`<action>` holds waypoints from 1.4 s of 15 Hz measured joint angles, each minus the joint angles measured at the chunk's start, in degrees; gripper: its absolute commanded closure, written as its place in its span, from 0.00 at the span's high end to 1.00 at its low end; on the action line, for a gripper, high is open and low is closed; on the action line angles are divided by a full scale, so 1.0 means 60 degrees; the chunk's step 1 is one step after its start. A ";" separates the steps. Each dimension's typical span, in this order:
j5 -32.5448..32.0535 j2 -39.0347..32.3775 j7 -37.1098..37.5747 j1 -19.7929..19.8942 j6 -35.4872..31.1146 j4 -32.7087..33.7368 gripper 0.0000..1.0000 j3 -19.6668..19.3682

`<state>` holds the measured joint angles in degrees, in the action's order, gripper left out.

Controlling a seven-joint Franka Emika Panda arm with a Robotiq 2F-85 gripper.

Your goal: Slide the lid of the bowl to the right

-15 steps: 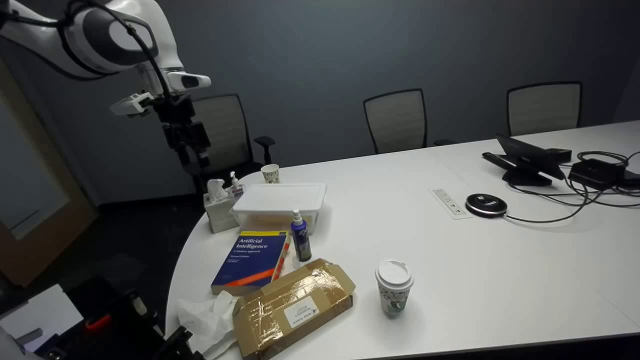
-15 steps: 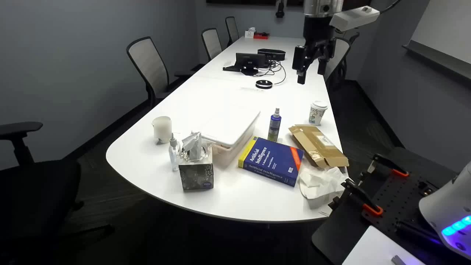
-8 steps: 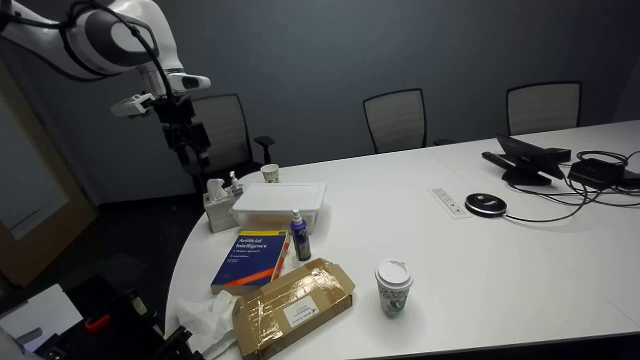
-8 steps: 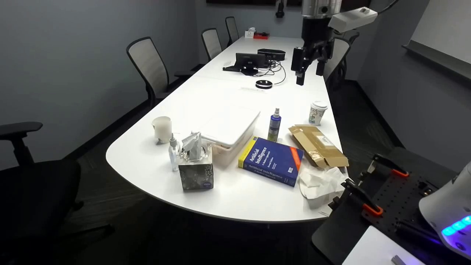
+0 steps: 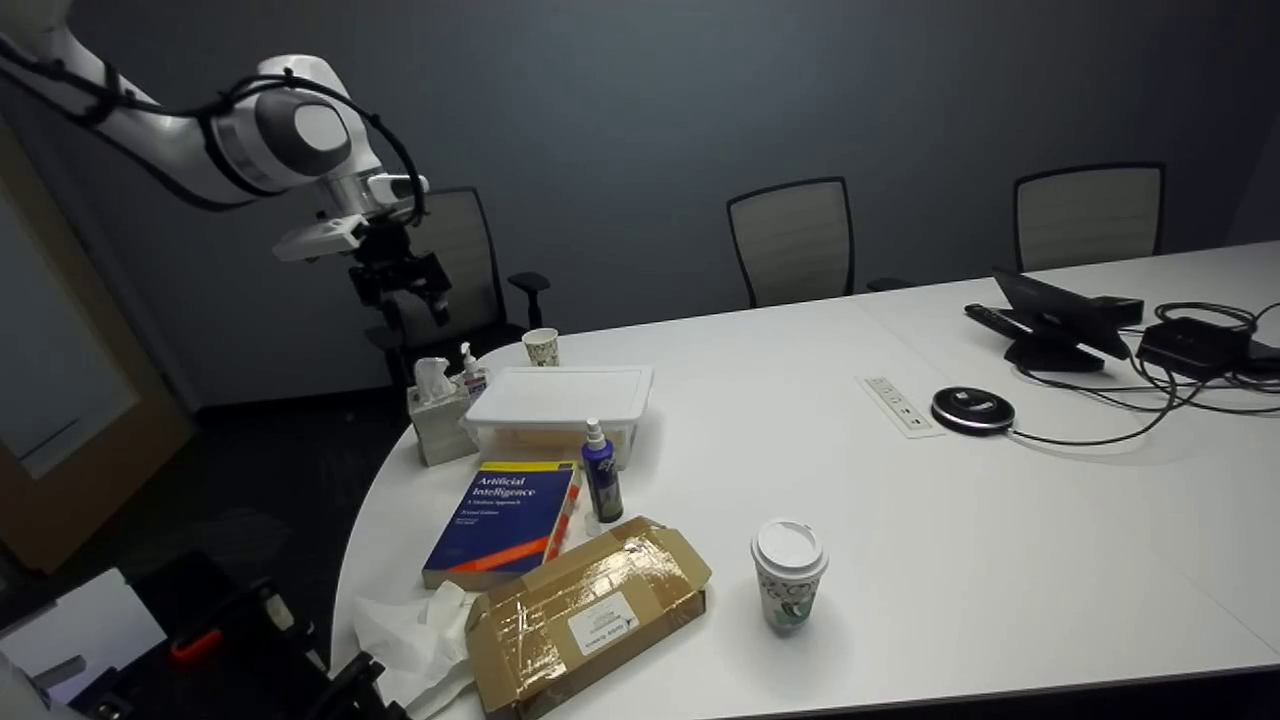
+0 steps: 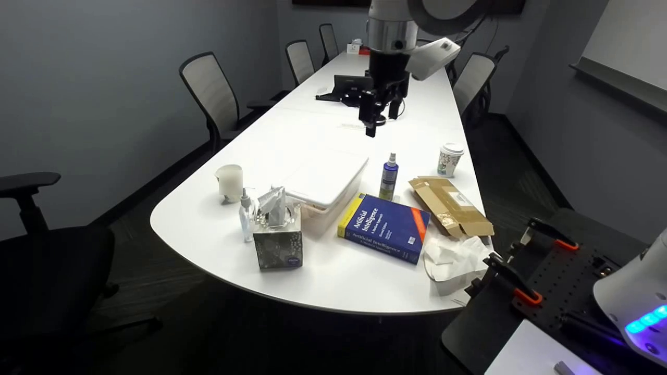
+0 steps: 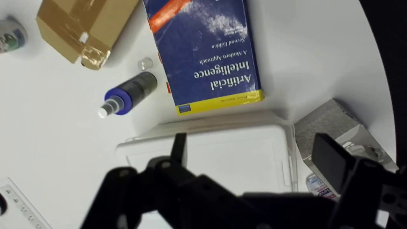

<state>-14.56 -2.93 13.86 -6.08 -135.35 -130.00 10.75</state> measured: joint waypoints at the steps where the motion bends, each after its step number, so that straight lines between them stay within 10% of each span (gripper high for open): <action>1: -0.0313 -0.0529 0.0139 -0.0125 -0.0282 0.0324 1.00 -0.0005; 10: -0.1671 -0.4855 0.0798 -0.1881 -0.1623 0.3368 1.00 -0.1218; 21: -0.1667 -0.7197 0.0798 -0.2776 -0.1627 0.5458 1.00 -0.2287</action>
<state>-24.56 -46.12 18.65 -22.74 -145.11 -97.25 -2.97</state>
